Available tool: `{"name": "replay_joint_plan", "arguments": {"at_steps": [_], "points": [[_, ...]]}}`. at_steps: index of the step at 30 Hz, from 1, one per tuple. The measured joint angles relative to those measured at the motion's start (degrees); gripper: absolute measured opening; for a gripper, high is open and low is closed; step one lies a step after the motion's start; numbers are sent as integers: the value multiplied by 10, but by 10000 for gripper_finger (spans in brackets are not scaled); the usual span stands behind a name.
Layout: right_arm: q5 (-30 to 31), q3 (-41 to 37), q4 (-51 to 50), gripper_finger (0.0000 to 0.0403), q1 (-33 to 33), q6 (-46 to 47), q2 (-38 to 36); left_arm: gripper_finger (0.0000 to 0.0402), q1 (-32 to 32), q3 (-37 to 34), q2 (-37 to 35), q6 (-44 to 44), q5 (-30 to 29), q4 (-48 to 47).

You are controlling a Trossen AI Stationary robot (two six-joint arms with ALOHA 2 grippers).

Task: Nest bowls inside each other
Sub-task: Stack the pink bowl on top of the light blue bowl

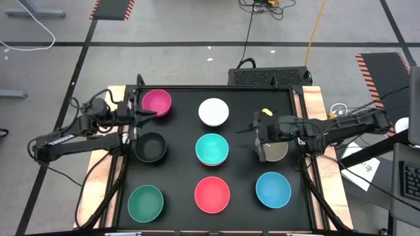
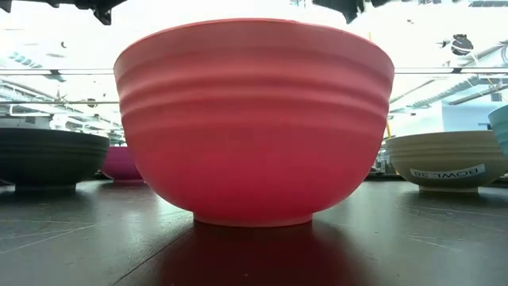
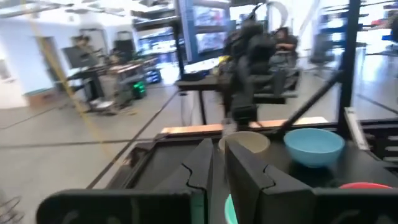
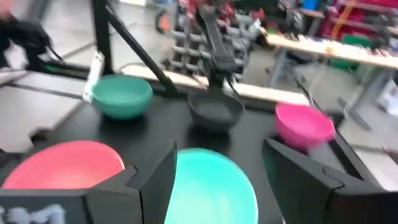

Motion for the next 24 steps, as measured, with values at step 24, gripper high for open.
{"name": "replay_joint_plan", "arguments": {"at_steps": [24], "points": [[10, -268, 236, 228, -56, 76, -125, 88, 67, 0, 57, -3, -209, -98]]}}
